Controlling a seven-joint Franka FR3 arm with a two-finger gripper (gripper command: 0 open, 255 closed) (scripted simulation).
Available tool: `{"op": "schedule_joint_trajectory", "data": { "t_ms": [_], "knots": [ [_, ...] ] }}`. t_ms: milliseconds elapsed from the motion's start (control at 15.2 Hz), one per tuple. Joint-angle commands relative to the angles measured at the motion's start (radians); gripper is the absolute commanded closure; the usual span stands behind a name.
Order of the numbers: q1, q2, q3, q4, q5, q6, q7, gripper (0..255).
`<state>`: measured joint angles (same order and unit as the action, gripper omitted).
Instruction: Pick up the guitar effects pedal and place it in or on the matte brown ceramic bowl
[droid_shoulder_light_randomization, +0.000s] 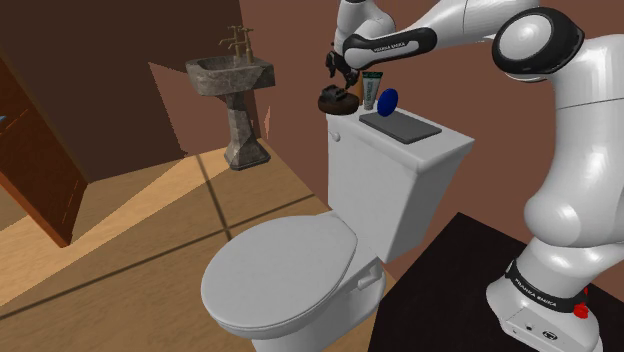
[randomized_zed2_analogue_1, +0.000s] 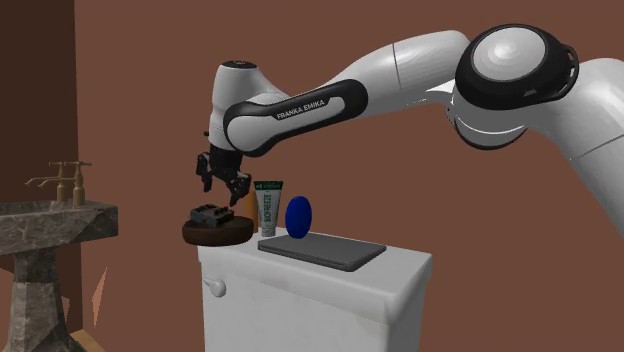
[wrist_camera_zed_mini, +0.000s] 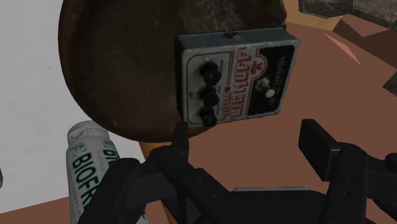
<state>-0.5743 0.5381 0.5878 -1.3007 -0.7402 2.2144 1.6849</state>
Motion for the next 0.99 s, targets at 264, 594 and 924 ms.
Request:
{"op": "schedule_joint_trajectory", "data": {
  "t_ms": [264,594,924],
  "knots": [
    [-0.007,-0.028,0.009,-0.016,0.013,-0.011,-0.003,0],
    [-0.026,-0.101,0.034,-0.049,0.051,-0.045,-0.013,0],
    [-0.026,-0.101,0.034,-0.049,0.051,-0.045,-0.013,0]
  ]
}}
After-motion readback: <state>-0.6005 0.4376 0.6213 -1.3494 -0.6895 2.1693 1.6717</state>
